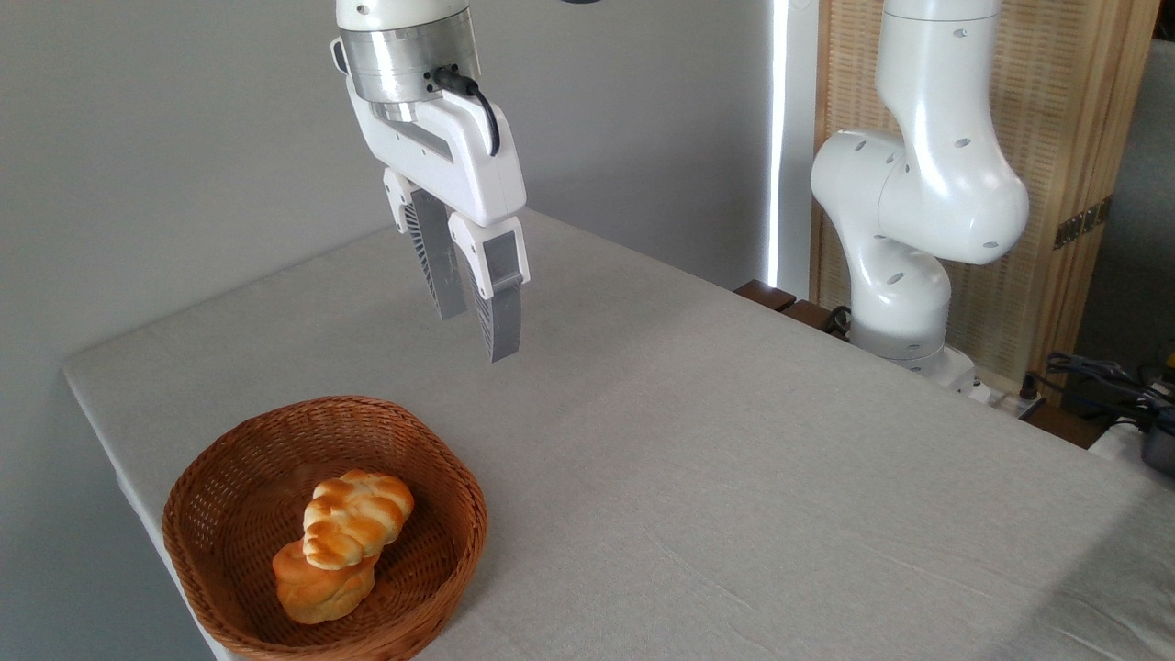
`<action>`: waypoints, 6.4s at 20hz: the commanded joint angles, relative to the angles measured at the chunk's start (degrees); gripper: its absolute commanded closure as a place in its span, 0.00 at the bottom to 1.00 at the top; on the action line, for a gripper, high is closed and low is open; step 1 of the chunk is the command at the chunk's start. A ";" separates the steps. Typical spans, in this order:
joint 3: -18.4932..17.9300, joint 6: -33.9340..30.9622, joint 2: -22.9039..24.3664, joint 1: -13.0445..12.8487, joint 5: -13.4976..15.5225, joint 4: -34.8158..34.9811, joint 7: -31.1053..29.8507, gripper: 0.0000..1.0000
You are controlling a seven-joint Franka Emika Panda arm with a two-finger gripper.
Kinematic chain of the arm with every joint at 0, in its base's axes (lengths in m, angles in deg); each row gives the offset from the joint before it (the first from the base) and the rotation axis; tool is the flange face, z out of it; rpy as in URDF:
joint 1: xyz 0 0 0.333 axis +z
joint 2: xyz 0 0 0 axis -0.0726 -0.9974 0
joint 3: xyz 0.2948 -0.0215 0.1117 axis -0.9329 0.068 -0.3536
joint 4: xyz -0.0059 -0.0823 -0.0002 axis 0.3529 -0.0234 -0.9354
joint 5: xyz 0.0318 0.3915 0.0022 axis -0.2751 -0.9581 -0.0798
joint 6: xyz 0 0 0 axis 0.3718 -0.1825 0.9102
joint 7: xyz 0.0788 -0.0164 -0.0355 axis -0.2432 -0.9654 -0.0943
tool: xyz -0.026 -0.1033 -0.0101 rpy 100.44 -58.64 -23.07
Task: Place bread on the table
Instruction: 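Open the gripper and move it over the braided roll in the basket, then lower the open gripper around the braided roll in the basket, then close the gripper on the braided roll, then lift the braided roll out of the basket and lower it onto the table, then open the gripper to release the roll and raise it away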
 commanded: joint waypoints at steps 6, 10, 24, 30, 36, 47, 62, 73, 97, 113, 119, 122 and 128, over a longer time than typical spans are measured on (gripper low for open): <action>-0.12 0.12 -0.44 -0.27 0.32 -0.59 0.59 0.00; -0.29 0.21 -0.44 -0.27 2.77 -0.50 -1.42 0.00; -0.47 27.08 -2.02 -0.09 7.52 7.66 -19.87 0.00; -1.43 39.40 -3.60 0.00 14.37 10.48 -27.54 0.00; -1.97 43.71 -4.66 -0.18 16.94 14.70 -25.87 0.00; -3.11 44.59 -4.39 -0.09 15.97 18.66 -18.31 0.00; -2.23 50.83 -7.91 -0.97 15.97 18.57 -18.31 0.00; -2.23 51.71 -8.61 -0.97 15.79 18.04 -17.69 0.64; 1.37 30.84 4.48 -0.97 15.71 15.76 -19.19 0.49; 12.01 19.46 0.27 -1.32 1.99 18.39 -12.77 0.00; 12.18 18.93 -0.61 -2.02 1.91 18.48 -12.77 0.00; 12.10 18.93 0.00 -1.94 1.99 18.31 -13.03 0.00; 11.22 16.92 5.71 -1.76 2.00 14.54 -14.52 0.00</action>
